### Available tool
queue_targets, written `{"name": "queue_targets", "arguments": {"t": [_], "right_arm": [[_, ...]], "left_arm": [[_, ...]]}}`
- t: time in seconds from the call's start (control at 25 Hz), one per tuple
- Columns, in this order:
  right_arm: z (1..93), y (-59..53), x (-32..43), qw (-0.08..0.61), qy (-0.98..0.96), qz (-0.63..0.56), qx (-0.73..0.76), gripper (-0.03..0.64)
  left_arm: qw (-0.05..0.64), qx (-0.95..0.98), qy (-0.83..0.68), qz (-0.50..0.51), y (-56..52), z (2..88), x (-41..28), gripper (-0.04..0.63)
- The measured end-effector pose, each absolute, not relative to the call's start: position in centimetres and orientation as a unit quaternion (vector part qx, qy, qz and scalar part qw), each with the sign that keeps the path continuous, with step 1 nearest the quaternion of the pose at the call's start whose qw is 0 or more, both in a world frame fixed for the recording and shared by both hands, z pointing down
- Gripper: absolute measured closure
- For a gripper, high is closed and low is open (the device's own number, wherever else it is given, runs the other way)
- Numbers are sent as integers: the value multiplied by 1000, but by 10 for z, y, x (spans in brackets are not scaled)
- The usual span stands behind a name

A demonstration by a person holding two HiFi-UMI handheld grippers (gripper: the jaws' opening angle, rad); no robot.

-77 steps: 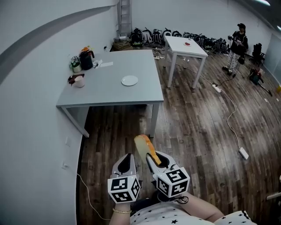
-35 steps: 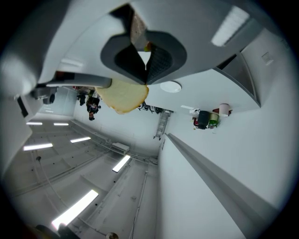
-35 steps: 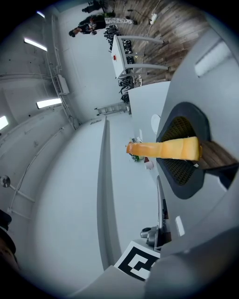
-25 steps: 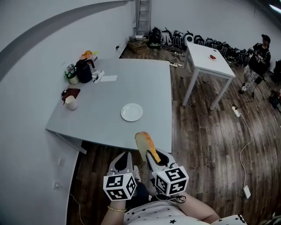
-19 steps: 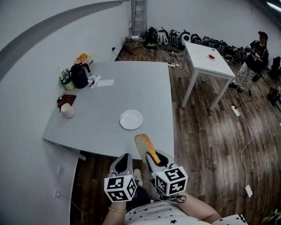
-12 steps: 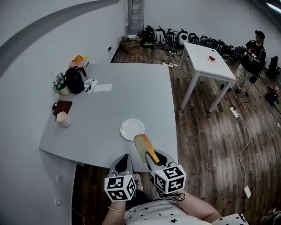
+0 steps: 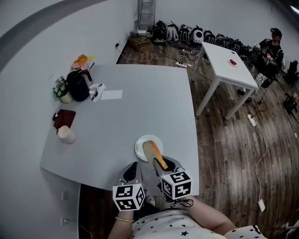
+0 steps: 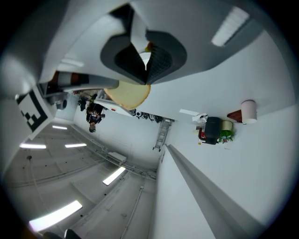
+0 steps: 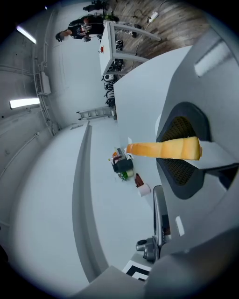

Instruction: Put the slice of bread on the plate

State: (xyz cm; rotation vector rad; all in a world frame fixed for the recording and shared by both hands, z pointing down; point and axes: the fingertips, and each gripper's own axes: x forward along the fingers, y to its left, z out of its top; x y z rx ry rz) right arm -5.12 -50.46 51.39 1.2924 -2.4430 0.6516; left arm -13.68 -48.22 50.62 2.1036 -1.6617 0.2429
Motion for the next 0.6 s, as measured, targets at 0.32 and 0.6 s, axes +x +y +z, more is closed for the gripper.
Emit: {"name": "queue_targets", "arguments": {"t": [0.32,0.6], "right_arm": [[556,-550,-75,182,-834,260,451,529],[578,-571,-84,198,-825,279,449,529]], "left_arm": [[247,759,-594,97,-522,535,-156,588],[257,761,-587,103,-545,546,-161,588]]}}
